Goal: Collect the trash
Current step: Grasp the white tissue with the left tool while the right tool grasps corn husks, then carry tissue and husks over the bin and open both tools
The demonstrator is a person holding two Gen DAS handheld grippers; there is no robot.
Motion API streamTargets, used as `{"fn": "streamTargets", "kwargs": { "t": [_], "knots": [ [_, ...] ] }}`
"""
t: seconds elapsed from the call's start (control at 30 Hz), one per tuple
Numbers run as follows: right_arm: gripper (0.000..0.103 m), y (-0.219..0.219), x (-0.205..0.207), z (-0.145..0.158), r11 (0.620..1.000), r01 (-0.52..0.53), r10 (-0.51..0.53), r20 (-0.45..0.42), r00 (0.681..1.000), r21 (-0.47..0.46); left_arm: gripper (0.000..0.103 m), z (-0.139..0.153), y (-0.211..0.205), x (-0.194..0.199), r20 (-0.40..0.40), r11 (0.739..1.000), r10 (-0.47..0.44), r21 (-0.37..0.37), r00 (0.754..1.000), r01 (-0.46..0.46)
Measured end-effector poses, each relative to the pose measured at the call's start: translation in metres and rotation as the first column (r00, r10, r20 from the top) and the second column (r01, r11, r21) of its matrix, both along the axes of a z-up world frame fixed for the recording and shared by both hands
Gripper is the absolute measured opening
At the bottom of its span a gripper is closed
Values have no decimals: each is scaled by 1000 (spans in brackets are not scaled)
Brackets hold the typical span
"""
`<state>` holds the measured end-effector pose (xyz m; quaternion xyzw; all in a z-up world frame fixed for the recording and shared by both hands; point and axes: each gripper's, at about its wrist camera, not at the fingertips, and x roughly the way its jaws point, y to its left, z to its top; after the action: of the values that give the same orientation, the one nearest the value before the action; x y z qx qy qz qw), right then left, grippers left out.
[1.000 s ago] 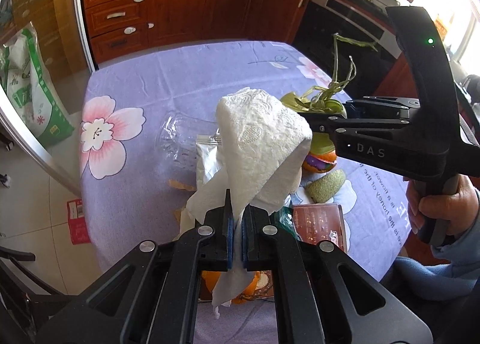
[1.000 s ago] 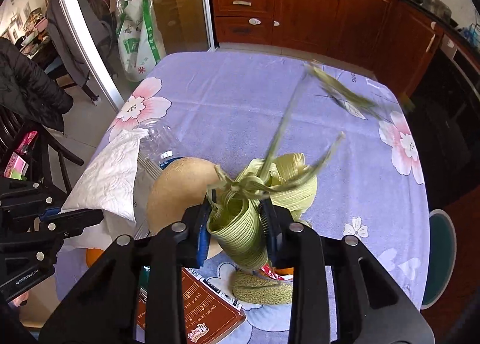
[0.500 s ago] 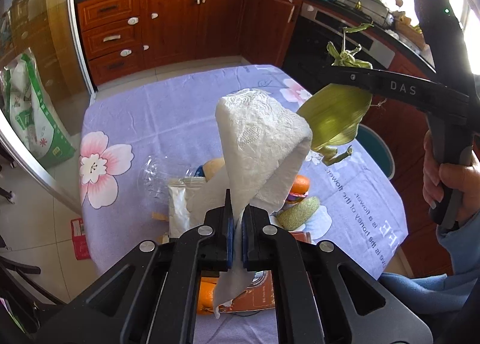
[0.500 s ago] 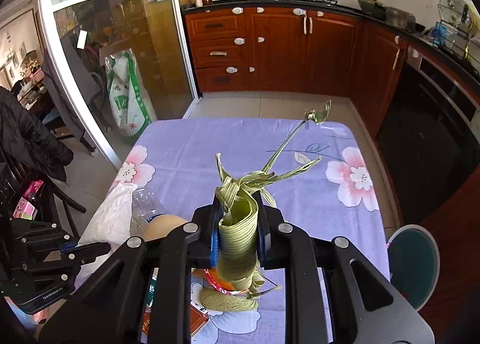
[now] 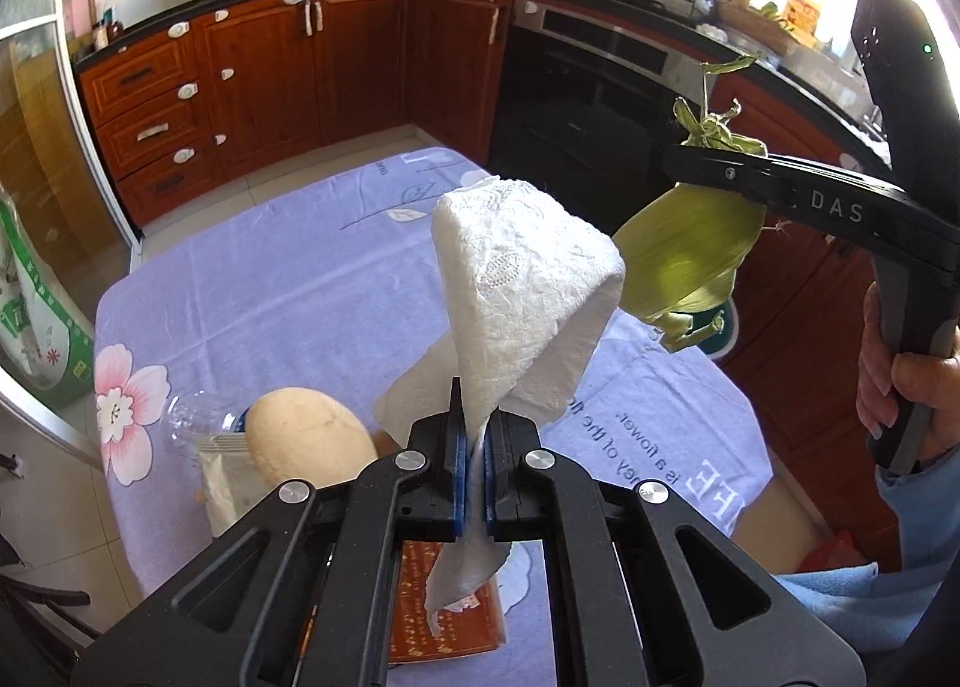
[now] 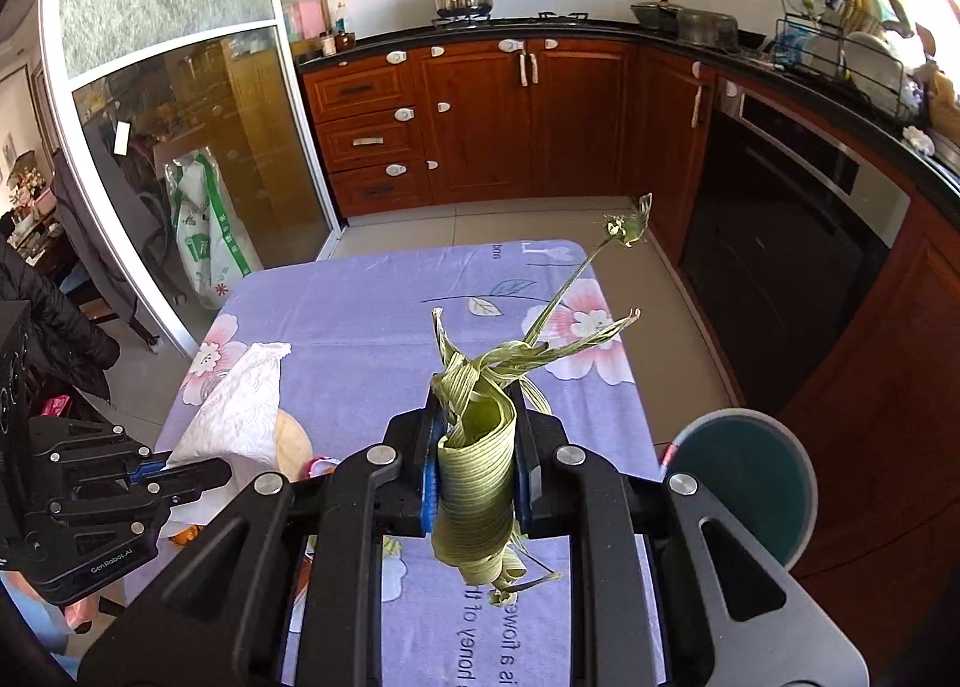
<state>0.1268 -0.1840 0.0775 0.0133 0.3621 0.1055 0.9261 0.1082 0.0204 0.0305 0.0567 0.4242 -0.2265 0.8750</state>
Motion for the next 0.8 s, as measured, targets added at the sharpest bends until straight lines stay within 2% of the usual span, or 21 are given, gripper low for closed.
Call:
{"fn": "streamTargets", "kwargs": {
  "t": [0.5, 0.8],
  "knots": [
    [17, -131, -29, -14, 978, 195, -195, -7, 981, 76, 5, -17, -135, 13, -38, 982, -181, 54, 983, 183],
    [17, -204, -31, -41, 947, 300, -296, -48, 954, 117, 5, -35, -223, 31, -79, 958, -268, 85, 960, 274]
  ]
}}
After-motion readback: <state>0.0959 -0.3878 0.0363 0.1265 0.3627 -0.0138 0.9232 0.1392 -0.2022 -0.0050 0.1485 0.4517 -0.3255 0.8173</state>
